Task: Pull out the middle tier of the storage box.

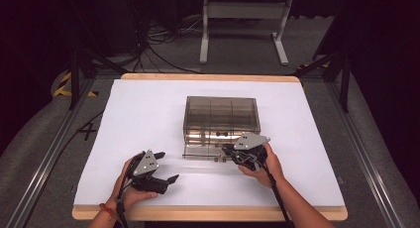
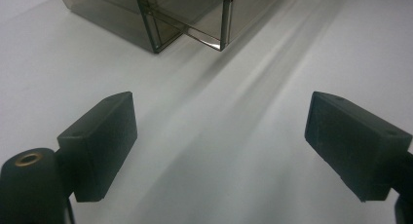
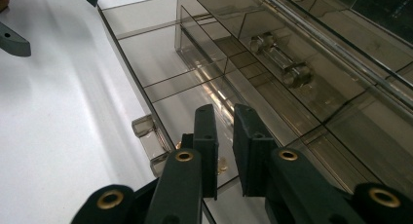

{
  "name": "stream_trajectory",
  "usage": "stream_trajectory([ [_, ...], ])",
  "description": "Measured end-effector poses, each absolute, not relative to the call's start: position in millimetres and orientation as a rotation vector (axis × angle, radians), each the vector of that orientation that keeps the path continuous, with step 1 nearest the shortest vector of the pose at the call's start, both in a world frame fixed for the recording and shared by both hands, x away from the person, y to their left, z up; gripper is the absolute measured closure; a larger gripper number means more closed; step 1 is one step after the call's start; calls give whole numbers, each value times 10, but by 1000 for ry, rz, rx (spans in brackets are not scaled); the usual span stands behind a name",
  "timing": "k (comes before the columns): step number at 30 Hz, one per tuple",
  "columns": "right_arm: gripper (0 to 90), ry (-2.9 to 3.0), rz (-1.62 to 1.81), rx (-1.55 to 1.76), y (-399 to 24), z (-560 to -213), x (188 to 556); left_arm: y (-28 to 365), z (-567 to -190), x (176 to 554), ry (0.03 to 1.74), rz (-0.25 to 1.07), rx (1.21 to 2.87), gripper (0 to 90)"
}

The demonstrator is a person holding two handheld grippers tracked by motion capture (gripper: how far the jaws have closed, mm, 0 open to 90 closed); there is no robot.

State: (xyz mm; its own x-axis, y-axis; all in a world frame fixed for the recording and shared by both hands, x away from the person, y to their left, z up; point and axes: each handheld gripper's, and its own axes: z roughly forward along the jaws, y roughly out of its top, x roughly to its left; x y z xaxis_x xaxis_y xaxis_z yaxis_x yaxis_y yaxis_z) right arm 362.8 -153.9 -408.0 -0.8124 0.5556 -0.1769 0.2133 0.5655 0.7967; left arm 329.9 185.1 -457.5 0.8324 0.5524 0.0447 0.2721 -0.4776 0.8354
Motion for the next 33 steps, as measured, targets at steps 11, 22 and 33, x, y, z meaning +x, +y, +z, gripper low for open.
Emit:
stream_trajectory([
  [11,765,2338,1187,609,-1568,-3981,3580,1850,-4574,3298,602,387,2093,124],
  [22,800,2303,1222,603,-1669,-3843,3549,1855,-4572,3296,597,391,2090,126],
  [33,859,2212,1259,625,-1965,-3653,3577,1850,-4572,3294,592,399,2096,130],
])
